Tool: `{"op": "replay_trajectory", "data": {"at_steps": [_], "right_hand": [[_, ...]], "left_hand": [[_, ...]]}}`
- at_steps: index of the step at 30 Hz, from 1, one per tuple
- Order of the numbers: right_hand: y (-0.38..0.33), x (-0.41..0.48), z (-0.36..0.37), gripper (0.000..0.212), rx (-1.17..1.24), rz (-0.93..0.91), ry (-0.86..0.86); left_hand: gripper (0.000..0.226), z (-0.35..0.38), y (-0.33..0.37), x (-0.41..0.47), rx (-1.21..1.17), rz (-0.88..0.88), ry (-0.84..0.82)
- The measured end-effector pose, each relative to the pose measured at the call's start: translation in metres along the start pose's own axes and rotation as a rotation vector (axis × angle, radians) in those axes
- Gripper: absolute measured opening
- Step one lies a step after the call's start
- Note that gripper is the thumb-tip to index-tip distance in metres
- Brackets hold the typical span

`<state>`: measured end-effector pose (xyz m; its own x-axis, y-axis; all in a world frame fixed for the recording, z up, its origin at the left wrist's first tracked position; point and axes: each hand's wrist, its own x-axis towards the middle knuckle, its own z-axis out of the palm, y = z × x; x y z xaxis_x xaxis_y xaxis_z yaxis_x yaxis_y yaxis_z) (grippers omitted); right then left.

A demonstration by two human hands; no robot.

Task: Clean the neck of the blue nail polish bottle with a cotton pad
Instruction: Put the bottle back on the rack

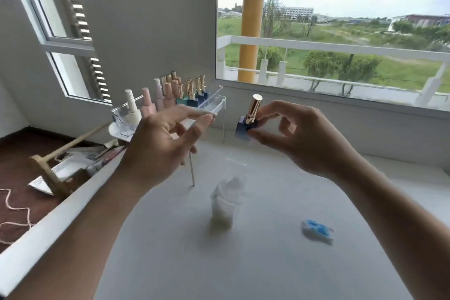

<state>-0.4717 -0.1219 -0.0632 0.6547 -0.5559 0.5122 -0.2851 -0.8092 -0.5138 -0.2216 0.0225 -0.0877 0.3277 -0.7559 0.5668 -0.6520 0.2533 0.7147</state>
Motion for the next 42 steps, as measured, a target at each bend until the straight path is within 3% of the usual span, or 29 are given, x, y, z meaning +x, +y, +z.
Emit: {"op": "replay_trajectory", "data": {"at_steps": [4,9,14,20,25,29,35,42], "right_hand": [[-0.005,0.064,0.030,0.018,0.019,-0.057,0.038],[-0.009,0.122,0.072,0.027,0.007,-0.085,-0.025],[-0.001,0.175,0.111,0.031,-0.089,-0.011,-0.132],[0.006,0.215,0.136,0.029,-0.216,0.039,-0.325],[0.005,0.229,0.146,0.035,-0.245,0.085,-0.430],[0.004,0.231,0.152,0.045,-0.263,0.117,-0.443],[-0.001,0.226,0.148,0.036,-0.252,0.117,-0.450],[-0.010,0.198,0.120,0.042,-0.182,0.044,-0.292]], "left_hand": [[0.022,-0.046,-0.031,0.019,0.201,0.121,0.091],[0.037,-0.083,-0.069,0.036,0.464,0.175,-0.014],[0.042,-0.097,-0.100,0.044,0.448,0.123,-0.086],[0.019,-0.097,-0.121,0.042,0.416,0.182,-0.080],[0.021,-0.096,-0.126,0.036,0.393,0.202,-0.033],[0.022,-0.095,-0.127,0.035,0.374,0.206,-0.029],[0.028,-0.094,-0.122,0.033,0.377,0.187,-0.038],[0.035,-0.094,-0.104,0.028,0.405,0.134,0.001]]}}
